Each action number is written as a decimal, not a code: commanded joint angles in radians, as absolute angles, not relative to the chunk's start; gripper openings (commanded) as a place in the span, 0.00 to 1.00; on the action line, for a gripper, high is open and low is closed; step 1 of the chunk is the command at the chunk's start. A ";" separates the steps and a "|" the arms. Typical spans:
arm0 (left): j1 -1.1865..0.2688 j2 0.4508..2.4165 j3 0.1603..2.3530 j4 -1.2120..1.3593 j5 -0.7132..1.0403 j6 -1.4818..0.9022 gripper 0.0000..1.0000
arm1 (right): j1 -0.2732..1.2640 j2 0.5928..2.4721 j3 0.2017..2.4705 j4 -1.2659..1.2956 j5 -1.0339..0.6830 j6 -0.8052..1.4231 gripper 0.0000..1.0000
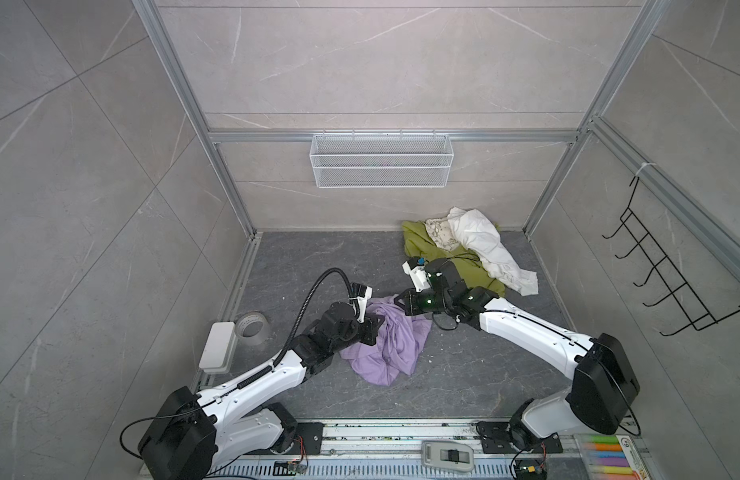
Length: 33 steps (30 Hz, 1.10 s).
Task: Pick out a specific cloth from the pile
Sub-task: 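Lower the lavender shirt onto the table with both grippers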
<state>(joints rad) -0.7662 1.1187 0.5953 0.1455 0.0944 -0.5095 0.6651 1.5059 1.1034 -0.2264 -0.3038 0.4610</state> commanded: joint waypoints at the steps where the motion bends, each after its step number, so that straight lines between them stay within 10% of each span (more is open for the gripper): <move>1: -0.770 1.133 0.596 0.201 0.077 -0.522 0.00 | 0.656 1.522 1.077 -0.195 -0.316 0.468 0.00; 33: -0.768 1.258 0.545 0.189 0.031 -0.548 0.00 | 0.572 1.622 1.014 -0.120 -0.269 0.449 0.00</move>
